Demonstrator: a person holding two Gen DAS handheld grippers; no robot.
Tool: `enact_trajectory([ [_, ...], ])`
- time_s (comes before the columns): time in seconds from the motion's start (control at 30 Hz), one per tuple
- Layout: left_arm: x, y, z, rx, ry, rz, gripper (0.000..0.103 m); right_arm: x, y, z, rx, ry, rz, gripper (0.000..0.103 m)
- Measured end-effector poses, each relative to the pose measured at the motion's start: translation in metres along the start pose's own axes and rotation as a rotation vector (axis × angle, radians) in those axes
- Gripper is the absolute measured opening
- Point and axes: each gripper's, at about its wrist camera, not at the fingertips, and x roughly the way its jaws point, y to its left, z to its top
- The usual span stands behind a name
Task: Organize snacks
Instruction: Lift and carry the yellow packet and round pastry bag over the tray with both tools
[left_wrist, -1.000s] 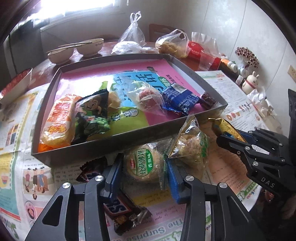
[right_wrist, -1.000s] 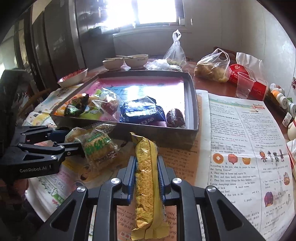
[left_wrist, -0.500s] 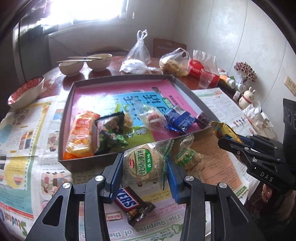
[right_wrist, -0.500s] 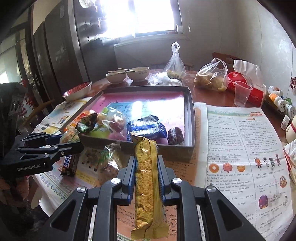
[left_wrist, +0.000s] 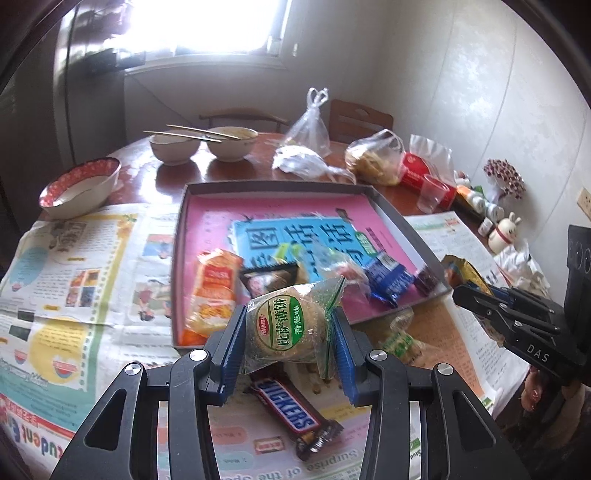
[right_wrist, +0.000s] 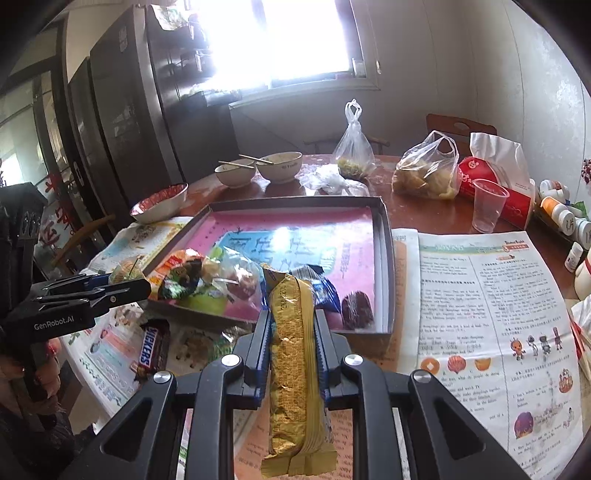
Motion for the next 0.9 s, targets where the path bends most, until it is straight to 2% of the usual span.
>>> enact_trajectory([
  [0.33, 0.009, -0.002, 0.017, -0.005, -0.013, 0.003, 0.045, 0.010, 0.001, 0.020, 0.014, -0.028, 0.029, 0.022],
  [0.9, 0.053, -0.029, 0.028, 0.032, 0.041, 0.006, 0.045, 0.029, -0.008, 0.039, 0.040, -0.053, 0.073, 0.022],
])
